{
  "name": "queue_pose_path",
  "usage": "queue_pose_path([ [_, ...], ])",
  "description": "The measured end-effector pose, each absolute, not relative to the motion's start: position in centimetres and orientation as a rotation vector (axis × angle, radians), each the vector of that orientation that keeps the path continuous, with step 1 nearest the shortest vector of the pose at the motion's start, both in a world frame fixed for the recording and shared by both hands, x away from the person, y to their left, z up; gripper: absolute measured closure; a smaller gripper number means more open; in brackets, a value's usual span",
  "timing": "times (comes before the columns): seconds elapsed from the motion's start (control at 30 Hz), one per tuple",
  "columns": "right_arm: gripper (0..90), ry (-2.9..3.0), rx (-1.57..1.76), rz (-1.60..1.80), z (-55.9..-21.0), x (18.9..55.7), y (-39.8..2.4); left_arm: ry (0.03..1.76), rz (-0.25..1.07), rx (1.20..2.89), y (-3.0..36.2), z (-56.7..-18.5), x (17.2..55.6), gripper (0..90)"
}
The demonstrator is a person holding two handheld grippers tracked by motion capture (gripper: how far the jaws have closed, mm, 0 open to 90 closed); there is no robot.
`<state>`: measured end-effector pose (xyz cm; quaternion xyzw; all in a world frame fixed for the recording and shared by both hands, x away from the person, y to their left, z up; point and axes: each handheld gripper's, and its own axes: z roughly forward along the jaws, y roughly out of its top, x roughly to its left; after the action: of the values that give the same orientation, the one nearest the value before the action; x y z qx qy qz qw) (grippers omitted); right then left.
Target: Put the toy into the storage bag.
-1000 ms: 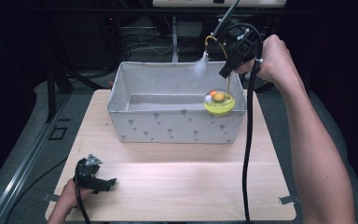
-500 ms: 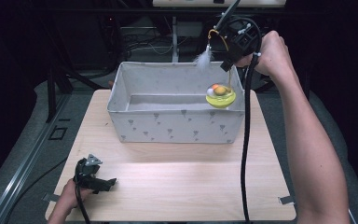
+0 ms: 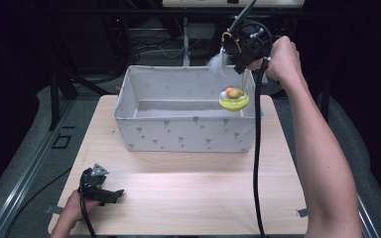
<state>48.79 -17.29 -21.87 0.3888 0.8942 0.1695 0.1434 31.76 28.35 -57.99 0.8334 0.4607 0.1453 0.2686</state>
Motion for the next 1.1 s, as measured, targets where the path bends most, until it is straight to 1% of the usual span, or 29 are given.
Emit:
queue_pose_path([
  [0.57,87.9,2.577,1.195,0.476,-26.7,51.6,-17.9,1.239,0.392,2.249,28.4,-58.0,31.8,0.0],
  [1.1,87.9,2.622,1.217,0.454,-30.1,52.4,-18.3,1.240,0.391,2.249,28.4,-58.0,31.8,0.0],
])
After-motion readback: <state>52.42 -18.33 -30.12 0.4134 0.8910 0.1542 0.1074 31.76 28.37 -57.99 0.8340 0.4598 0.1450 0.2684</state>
